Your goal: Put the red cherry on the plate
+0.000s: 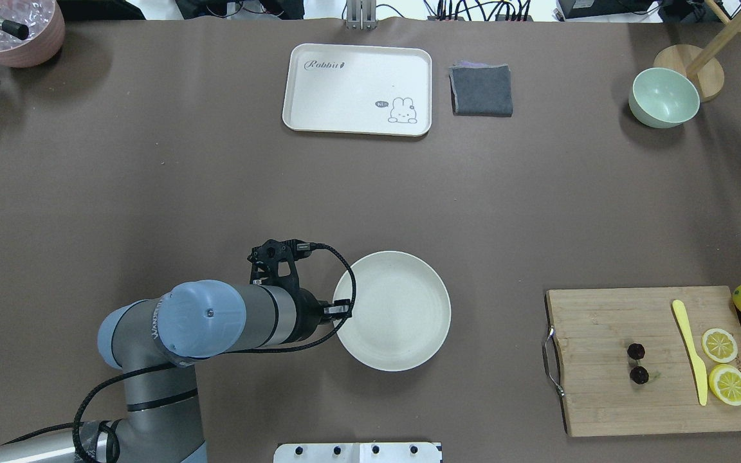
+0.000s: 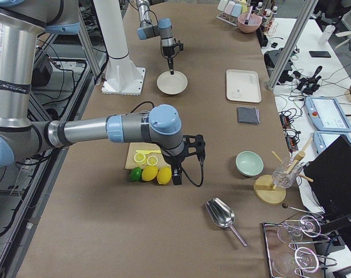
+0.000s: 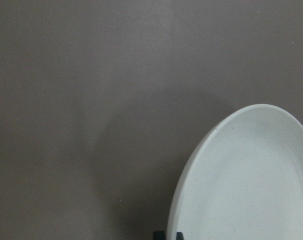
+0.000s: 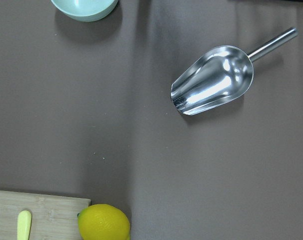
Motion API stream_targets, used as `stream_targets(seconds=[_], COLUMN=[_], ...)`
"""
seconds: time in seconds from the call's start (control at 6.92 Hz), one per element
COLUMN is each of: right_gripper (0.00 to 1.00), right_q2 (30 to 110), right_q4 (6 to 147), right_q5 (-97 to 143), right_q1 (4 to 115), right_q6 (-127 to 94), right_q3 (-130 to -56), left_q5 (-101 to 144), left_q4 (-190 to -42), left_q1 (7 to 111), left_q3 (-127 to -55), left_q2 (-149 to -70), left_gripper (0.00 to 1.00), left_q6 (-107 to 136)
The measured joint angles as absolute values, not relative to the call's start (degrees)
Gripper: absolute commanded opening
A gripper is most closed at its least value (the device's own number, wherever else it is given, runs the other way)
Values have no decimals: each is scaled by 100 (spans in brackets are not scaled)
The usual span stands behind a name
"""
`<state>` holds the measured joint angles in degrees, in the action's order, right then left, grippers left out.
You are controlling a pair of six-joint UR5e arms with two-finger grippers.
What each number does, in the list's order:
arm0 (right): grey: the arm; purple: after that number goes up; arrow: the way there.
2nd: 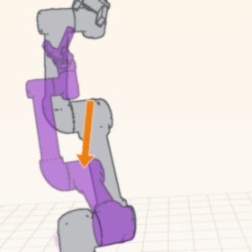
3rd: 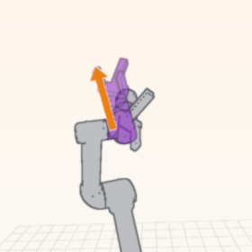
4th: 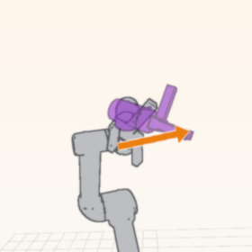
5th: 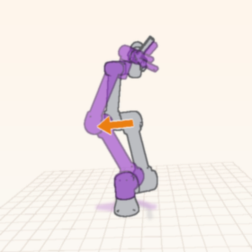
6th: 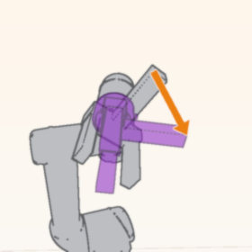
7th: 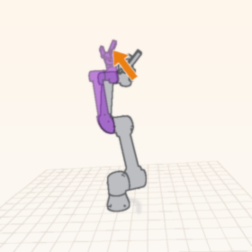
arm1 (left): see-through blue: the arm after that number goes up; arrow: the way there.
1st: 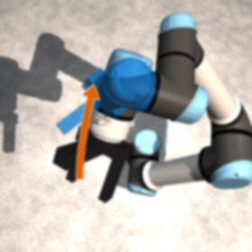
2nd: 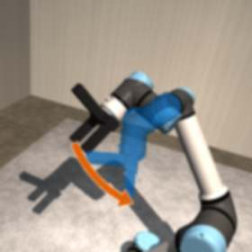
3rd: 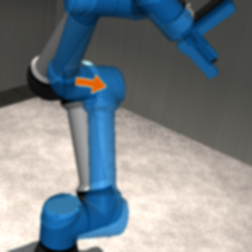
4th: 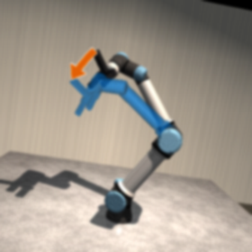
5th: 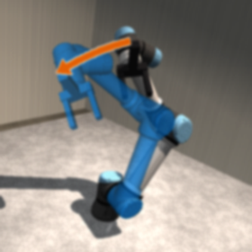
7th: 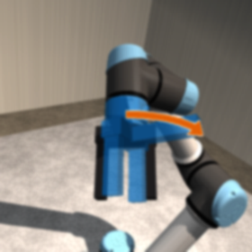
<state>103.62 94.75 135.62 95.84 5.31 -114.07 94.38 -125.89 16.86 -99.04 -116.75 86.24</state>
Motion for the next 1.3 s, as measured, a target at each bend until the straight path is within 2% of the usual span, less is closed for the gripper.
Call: stream_targets(seconds=[0.29,0.43,0.58,1.01,1.3], right_gripper=[100,100,100,100,100], right_q2=[10372,10385,10397,10406,10406], right_q4=[9475,9473,9469,9462,9465], right_q5=[13556,13549,13541,13529,13521], right_q1=[9599,9596,9595,9600,9608], right_q6=[536,536,536,536,536], right_q3=[-11408,-11408,-11408,-11411,-11415], left_q5=[9447,9448,9448,9681,10596], left_q4=[-13046,-13087,-13099,-13056,-12982], left_q1=[1687,1684,1684,1886,2663], left_q3=[-9630,-9581,-9562,-9648,-10138], left_q2=[-11581,-11574,-11570,-11486,-10925], left_gripper=[0,16,97,98,98], left_q6=[8591,8583,8582,8536,8208])
